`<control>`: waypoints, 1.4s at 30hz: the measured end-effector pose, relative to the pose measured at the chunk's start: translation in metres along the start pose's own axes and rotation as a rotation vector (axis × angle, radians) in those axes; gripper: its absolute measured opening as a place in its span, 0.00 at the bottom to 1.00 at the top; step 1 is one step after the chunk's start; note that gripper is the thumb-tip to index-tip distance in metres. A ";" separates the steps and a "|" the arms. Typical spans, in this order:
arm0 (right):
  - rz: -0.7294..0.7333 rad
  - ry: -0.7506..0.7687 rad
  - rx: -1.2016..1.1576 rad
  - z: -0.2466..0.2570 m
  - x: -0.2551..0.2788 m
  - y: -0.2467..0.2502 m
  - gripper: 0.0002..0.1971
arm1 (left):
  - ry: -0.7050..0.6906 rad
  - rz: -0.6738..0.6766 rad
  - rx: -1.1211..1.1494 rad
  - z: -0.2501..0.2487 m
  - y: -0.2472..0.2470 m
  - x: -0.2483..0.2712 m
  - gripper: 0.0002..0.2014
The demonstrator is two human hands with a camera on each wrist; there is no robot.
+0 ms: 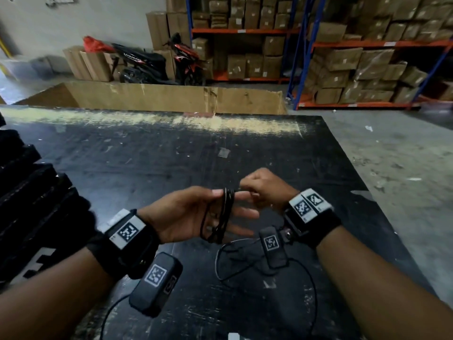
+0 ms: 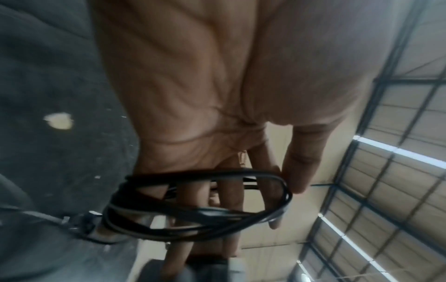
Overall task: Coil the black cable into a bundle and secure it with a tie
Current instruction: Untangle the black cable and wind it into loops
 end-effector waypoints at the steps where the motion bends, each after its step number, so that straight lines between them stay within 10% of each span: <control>1: 0.030 0.031 0.176 0.015 0.000 -0.002 0.25 | 0.023 -0.069 -0.021 0.003 0.005 0.000 0.28; 10: -0.072 0.113 0.698 0.058 0.010 0.000 0.06 | -0.064 -0.538 -0.348 -0.011 0.040 0.006 0.22; 17: -0.228 0.146 0.311 0.054 0.013 -0.012 0.10 | -0.297 -0.696 -0.763 -0.043 0.030 0.006 0.22; 22: -0.189 0.190 -0.007 0.042 0.018 -0.036 0.10 | -0.427 -0.782 -0.363 -0.053 0.035 0.004 0.23; 30: 0.108 0.165 -0.455 -0.006 0.031 -0.075 0.21 | -0.492 -0.596 0.037 -0.067 0.035 0.003 0.21; 42: 0.037 0.247 0.104 -0.025 -0.001 -0.040 0.29 | -0.375 -0.208 0.107 -0.064 0.011 0.018 0.22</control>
Point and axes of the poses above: each hand's wrist, its own x-axis away from the middle knuckle, its own y-axis out of the back of the hand, z = x × y, the point moved 4 cm from there along -x, towards the middle knuckle, and after that the axes turned 2 degrees about z, right-handed, at the moved point
